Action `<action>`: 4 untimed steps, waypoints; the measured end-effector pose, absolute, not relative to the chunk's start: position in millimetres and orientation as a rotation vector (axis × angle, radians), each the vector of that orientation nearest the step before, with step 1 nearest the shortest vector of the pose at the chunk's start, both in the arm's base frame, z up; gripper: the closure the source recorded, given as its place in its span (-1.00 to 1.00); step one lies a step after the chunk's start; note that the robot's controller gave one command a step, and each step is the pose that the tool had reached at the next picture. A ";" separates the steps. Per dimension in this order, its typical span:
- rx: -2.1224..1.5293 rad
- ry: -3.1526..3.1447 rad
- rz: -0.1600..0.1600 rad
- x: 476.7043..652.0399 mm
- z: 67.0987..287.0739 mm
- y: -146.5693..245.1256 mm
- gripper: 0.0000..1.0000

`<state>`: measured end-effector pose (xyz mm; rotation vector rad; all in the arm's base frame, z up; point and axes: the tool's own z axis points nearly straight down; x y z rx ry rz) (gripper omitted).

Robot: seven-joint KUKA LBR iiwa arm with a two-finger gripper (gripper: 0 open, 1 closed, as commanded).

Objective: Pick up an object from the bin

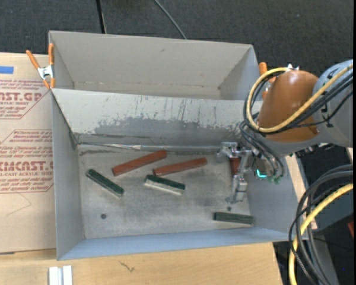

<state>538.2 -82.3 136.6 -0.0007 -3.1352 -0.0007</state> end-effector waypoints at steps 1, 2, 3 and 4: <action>0.001 -3.142 0.001 540.3 140.4 -82.2 -1.00; 0.154 -3.147 0.000 521.9 122.9 -96.6 -1.00; 0.247 -3.133 0.001 487.3 82.3 -105.3 -1.00; 0.354 -3.122 0.001 487.3 69.8 -139.8 1.00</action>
Offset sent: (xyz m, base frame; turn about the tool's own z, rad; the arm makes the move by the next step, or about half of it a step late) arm -0.0539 -0.0492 -0.0476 -0.2311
